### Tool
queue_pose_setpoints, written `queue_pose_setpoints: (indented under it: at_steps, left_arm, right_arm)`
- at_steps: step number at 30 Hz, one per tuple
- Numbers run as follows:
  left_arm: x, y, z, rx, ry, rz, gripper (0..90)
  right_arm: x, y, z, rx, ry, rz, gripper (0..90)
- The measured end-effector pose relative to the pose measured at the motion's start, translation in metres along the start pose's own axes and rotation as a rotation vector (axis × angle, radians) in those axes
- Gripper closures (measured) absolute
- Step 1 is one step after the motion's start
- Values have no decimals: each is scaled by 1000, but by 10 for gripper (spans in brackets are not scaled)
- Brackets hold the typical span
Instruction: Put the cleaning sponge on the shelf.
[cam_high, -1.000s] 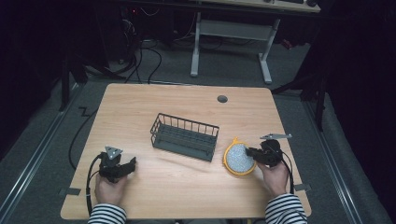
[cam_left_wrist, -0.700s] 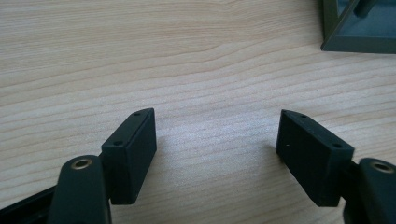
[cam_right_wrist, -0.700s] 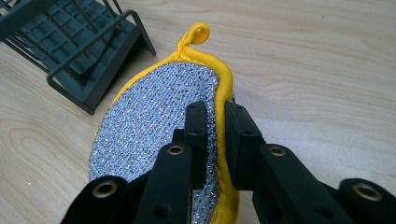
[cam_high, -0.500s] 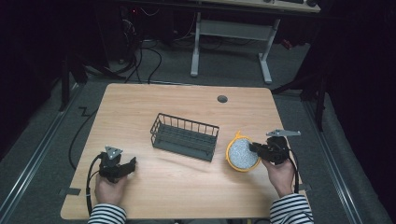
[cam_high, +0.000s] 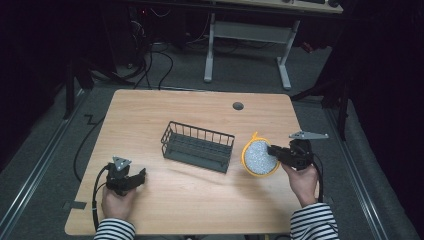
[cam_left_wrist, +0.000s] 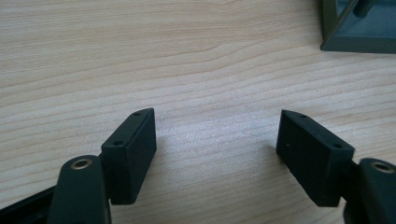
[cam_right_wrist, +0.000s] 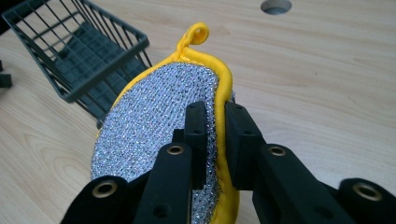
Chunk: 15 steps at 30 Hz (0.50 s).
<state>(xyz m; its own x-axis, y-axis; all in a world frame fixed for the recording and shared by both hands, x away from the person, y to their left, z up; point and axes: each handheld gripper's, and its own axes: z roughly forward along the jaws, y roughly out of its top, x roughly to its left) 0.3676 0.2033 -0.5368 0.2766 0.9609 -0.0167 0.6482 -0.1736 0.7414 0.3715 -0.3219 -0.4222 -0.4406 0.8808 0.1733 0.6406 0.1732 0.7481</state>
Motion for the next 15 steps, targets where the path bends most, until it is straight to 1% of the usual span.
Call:
queue_pose_setpoints:
  at_steps: [1,2,3,6,8,9,14,15]
  left_arm:
    - [0,0,0,0,0,0,292]
    - [0,0,0,0,0,0,293]
    - [0,0,0,0,0,0,293]
    - [0,0,0,0,0,0,293]
    - [0,0,0,0,0,0,292]
    - [0,0,0,0,0,0,292]
    - [0,0,0,0,0,0,292]
    - [0,0,0,0,0,0,292]
  right_arm:
    - [0,0,0,0,0,0,804]
    - [1,7,-1,1,-2,-13,804]
    - [1,7,-1,1,-2,-13,804]
    - [4,18,-2,-1,-6,-40,804]
    - [8,26,-4,-16,1,-46,805]
    - [8,26,-4,-16,1,-46,805]
    - [14,41,-6,-21,13,-61,805]
    - [16,47,-7,-28,18,-73,805]
